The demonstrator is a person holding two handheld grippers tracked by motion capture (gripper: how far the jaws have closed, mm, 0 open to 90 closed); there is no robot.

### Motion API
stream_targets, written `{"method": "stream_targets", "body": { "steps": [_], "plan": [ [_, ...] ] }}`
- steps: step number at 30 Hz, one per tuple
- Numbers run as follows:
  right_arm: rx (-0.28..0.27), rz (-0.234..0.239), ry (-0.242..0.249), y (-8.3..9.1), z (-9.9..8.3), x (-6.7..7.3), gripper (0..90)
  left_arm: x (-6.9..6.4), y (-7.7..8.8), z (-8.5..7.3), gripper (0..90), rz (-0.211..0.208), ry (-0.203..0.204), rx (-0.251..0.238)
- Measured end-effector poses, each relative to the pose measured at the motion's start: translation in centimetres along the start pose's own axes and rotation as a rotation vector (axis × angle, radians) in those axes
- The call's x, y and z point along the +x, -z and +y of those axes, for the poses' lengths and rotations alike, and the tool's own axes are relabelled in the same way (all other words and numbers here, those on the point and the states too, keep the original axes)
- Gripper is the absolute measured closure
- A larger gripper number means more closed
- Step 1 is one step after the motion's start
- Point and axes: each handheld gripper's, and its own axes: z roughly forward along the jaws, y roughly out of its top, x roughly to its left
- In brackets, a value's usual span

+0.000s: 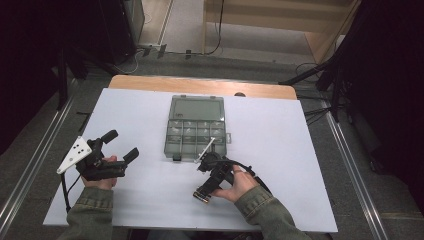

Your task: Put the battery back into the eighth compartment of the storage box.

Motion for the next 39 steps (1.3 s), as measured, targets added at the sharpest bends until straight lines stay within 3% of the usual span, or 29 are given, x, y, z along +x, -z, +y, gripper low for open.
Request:
{"method": "stream_targets", "body": {
  "steps": [6, 17, 25, 32, 39],
  "plan": [
    [0.017, -0.009, 0.03, 0.1, 0.1, 0.7, 35.5, 0.0, 0.0, 0.0, 0.0, -0.001, 0.001, -0.002],
    [0.077, -0.048, 0.085, -0.4, 0.5, 1.8, 48.3, 0.0, 0.0, 0.0, 0.0, 0.003, 0.001, -0.006],
    [0.101, -0.066, 0.073, -0.9, 0.7, 2.0, 59.6, 0.0, 0.0, 0.0, 0.0, 0.005, -0.002, -0.001],
    [0.137, -0.079, 0.078, -1.5, 0.8, 2.3, 76.3, 0.0, 0.0, 0.0, 0.0, 0.005, -0.002, 0.0],
    [0.141, -0.084, 0.079, -1.5, 0.9, 2.3, 78.0, 0.0, 0.0, 0.0, 0.0, 0.005, -0.002, -0.001]
  ]
}}
